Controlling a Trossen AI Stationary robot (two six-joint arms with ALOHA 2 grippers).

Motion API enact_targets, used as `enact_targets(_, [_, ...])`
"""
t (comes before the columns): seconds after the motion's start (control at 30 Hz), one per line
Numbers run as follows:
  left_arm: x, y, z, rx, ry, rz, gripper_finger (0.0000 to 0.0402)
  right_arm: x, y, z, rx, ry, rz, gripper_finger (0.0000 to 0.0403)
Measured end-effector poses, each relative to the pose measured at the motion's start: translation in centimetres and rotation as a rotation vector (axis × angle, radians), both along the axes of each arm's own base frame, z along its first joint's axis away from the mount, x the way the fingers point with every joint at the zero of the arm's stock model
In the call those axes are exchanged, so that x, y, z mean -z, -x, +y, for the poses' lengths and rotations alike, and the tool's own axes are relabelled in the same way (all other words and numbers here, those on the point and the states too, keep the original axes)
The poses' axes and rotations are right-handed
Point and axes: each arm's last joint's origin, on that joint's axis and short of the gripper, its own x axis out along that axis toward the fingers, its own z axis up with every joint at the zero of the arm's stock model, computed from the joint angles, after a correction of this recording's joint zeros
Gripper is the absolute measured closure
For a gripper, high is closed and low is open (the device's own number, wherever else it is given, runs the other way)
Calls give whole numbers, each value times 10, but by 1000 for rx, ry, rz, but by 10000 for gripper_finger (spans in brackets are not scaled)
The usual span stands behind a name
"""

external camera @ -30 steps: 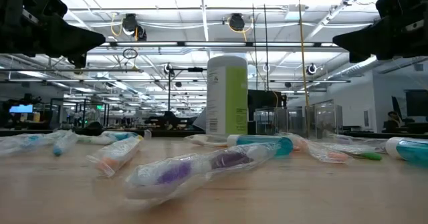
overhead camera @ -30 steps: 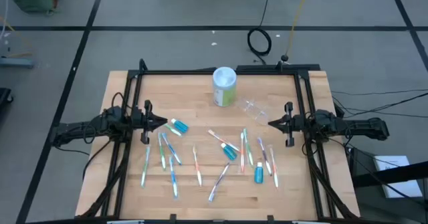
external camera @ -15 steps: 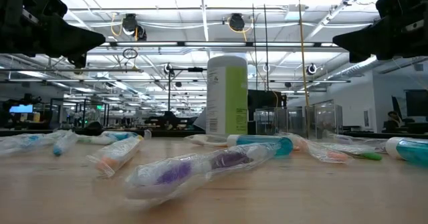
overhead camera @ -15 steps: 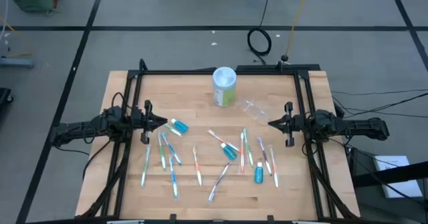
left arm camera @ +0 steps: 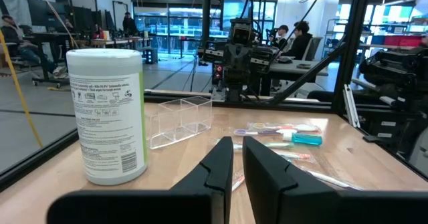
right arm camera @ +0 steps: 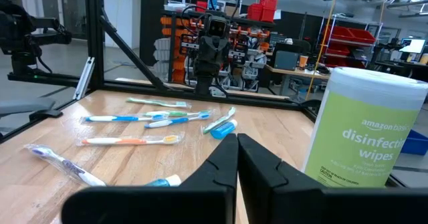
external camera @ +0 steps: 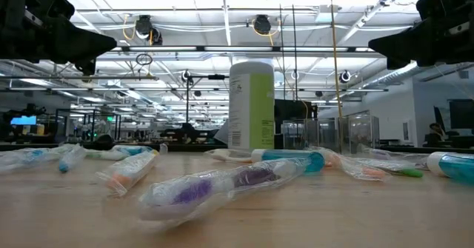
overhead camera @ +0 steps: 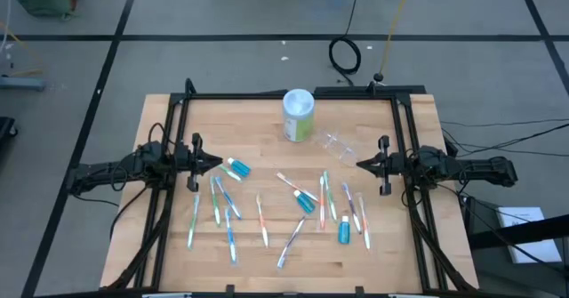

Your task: Pick & Place toothbrushing station

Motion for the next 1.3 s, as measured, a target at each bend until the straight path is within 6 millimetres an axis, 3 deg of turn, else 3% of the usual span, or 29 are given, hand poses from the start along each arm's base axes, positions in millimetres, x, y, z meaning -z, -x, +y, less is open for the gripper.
enact_targets(0.6, [0,0,0,0,-3,0,366,-1,0,0,-13,-21,-8,399])
enact_targets(0.9, [-3,0,0,-10,-130,-26,366,-1,0,1,-26,6,-9,399])
enact_targets(1.13, [2,0,0,2,69,20,366,-1,0,1,-26,2,-8,399])
enact_targets(1.3, [2,-1,0,1,65,26,366,-1,0,1,-29,-49,-9,399])
